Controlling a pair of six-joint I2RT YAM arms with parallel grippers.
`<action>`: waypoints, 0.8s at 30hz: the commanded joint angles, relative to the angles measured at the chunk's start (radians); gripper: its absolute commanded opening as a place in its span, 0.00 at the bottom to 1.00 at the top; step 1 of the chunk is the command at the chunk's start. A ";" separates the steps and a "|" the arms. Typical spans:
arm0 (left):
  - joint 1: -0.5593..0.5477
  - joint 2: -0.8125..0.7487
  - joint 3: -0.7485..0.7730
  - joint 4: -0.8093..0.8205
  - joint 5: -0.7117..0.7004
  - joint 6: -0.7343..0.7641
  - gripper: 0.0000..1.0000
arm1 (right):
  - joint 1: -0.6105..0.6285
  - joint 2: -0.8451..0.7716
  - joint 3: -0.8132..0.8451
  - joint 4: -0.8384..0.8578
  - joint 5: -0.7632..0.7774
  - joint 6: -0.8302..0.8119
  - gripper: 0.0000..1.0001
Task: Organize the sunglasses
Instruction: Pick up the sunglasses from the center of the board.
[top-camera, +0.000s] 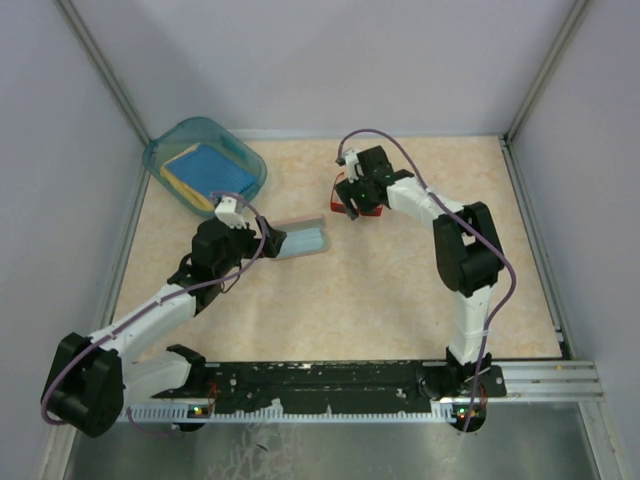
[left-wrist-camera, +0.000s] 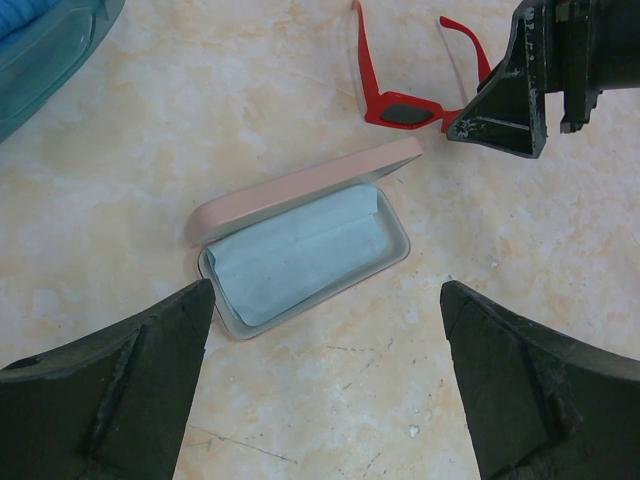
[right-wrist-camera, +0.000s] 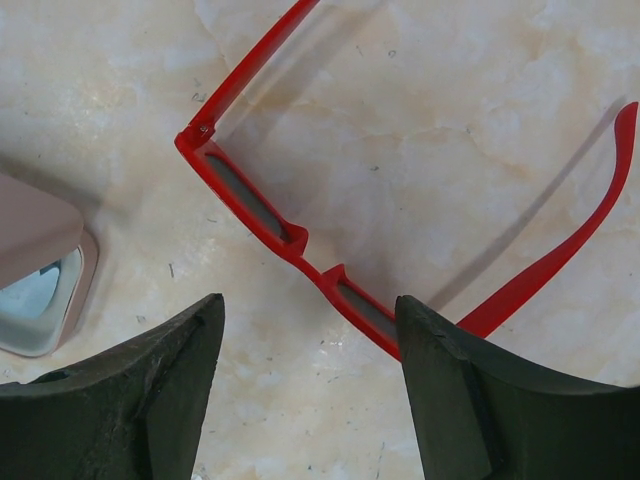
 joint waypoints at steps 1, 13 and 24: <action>0.003 0.008 0.036 0.002 0.010 0.013 1.00 | -0.008 0.024 0.063 0.018 -0.010 -0.020 0.69; 0.005 0.014 0.038 -0.004 0.001 0.021 1.00 | -0.011 0.072 0.124 0.005 -0.022 -0.025 0.62; 0.005 0.002 0.024 -0.007 -0.005 0.016 1.00 | -0.011 0.100 0.146 -0.037 -0.035 -0.039 0.54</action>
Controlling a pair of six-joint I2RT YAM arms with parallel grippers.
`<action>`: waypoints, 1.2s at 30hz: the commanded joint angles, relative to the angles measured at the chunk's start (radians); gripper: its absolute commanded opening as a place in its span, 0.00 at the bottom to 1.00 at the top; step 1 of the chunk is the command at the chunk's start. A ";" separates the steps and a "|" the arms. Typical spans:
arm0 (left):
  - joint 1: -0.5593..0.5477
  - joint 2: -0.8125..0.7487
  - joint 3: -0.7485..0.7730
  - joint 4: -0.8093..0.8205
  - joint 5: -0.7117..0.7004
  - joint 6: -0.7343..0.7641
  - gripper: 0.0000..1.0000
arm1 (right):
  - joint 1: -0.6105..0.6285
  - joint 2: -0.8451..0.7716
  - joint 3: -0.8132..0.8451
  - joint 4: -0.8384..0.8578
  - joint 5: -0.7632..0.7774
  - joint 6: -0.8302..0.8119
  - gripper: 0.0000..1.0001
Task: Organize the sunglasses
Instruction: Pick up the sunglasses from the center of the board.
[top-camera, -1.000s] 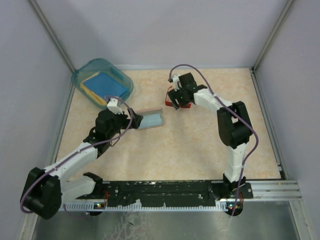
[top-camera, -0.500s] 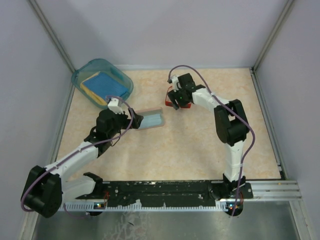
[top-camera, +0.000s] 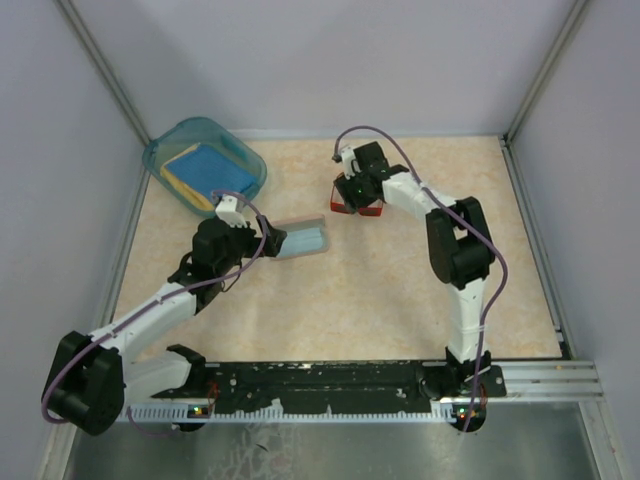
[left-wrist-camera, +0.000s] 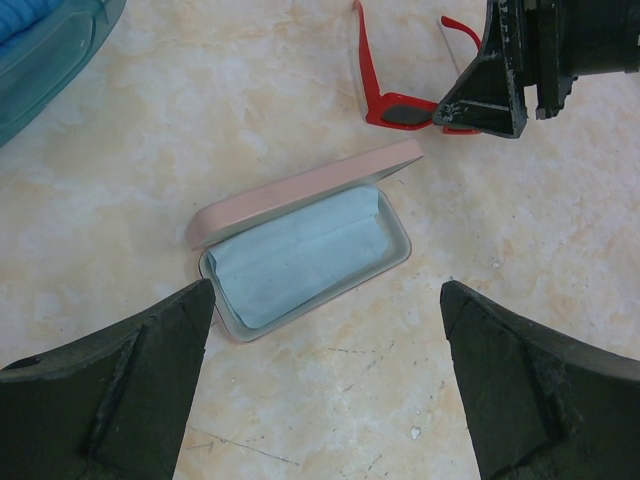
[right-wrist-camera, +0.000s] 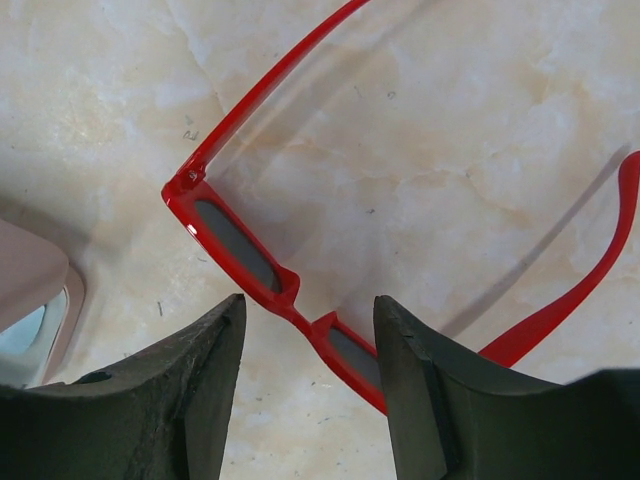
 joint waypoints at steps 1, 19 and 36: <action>0.004 -0.009 0.012 -0.002 -0.004 0.011 1.00 | -0.006 0.017 0.041 -0.016 -0.017 -0.020 0.54; 0.005 -0.019 -0.004 0.009 0.001 0.001 1.00 | -0.006 0.017 0.003 -0.018 -0.019 -0.006 0.30; 0.004 -0.030 0.000 0.006 0.017 -0.008 1.00 | -0.006 -0.018 -0.062 0.014 -0.027 0.008 0.04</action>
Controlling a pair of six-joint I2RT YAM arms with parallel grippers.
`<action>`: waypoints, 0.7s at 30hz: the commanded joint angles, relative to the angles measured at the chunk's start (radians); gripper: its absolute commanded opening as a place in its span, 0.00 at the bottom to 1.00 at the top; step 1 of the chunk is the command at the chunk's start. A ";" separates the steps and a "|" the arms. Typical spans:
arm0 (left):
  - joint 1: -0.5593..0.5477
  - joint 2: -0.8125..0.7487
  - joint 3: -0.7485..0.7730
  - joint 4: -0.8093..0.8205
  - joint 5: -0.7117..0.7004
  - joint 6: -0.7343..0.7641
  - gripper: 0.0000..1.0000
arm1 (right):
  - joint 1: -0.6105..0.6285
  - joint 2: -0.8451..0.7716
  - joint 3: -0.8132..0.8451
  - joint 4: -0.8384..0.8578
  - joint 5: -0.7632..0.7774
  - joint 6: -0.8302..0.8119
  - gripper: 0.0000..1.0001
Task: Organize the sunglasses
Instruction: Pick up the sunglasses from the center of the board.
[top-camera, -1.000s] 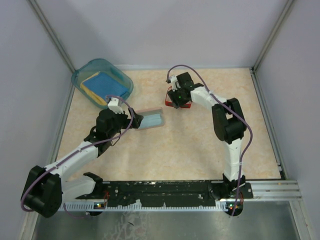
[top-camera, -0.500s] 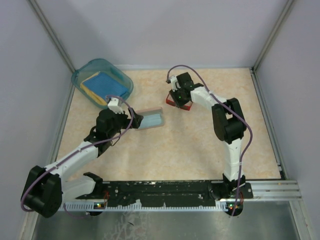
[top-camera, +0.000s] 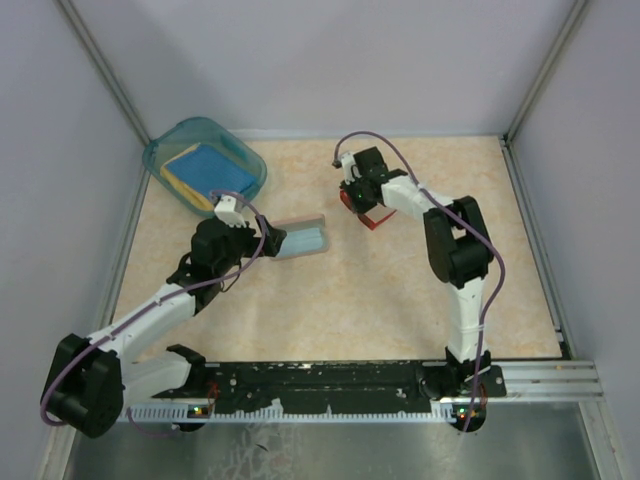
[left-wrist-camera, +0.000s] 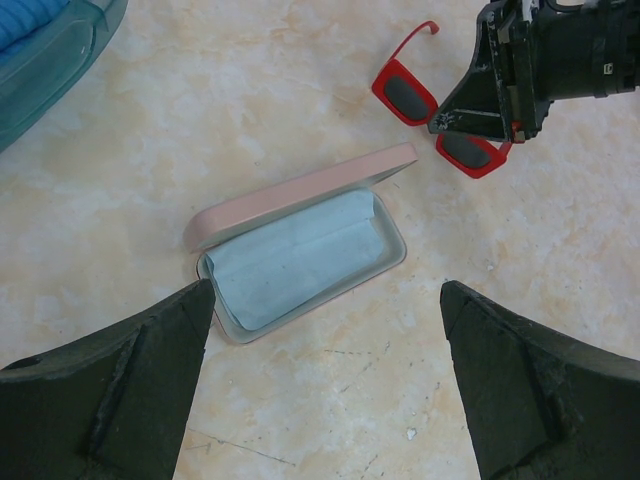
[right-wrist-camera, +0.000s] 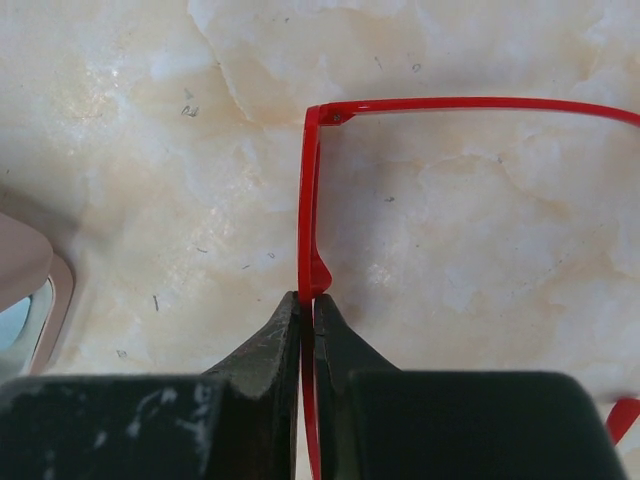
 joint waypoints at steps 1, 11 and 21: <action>0.004 -0.016 0.001 0.007 0.016 -0.003 1.00 | -0.007 -0.046 -0.036 0.006 -0.005 0.013 0.02; 0.004 0.015 0.054 -0.023 0.023 -0.024 0.98 | -0.005 -0.291 -0.221 0.154 0.039 0.026 0.00; 0.004 0.077 0.169 -0.107 0.037 -0.006 0.97 | 0.124 -0.700 -0.602 0.276 -0.010 -0.097 0.00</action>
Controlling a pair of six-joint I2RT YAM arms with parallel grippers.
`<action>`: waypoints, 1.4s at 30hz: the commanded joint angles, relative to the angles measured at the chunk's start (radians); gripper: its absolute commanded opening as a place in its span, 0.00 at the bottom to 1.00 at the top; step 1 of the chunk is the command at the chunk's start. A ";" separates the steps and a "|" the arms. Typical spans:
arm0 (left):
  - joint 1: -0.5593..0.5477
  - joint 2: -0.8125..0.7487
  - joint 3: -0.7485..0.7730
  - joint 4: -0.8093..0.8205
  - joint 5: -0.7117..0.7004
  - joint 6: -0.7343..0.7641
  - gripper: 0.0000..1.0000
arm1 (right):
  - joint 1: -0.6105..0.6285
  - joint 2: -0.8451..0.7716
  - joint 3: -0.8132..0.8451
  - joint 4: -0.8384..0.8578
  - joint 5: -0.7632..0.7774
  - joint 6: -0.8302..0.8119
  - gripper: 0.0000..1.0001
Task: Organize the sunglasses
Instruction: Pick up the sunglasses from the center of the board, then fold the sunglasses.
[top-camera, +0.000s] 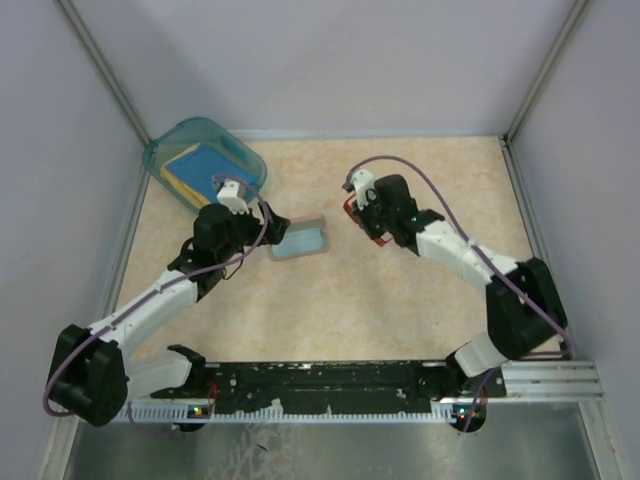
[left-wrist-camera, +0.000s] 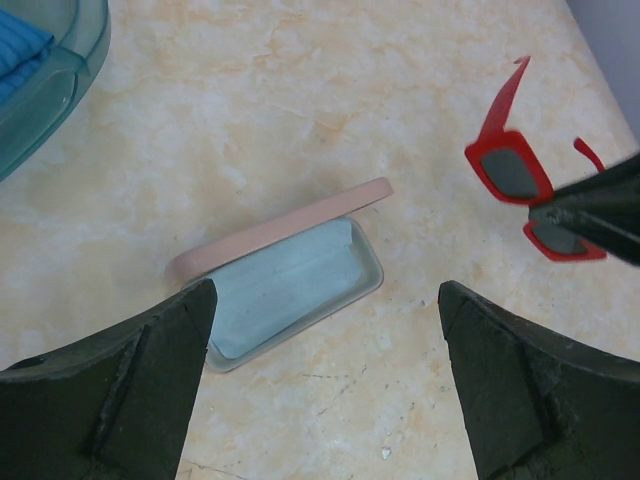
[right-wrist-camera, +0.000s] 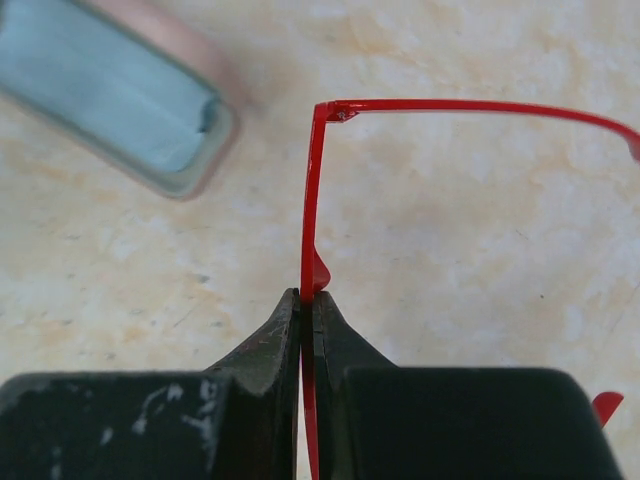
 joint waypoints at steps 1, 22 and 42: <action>0.005 0.026 0.065 -0.050 0.029 0.015 0.97 | 0.082 -0.217 -0.151 0.117 -0.059 -0.085 0.00; -0.115 0.148 0.179 -0.188 0.068 0.050 0.95 | 0.408 -0.435 -0.308 0.032 -0.022 -0.273 0.00; -0.278 0.330 0.333 -0.256 0.091 0.114 0.95 | 0.448 -0.426 -0.310 0.037 -0.020 -0.343 0.00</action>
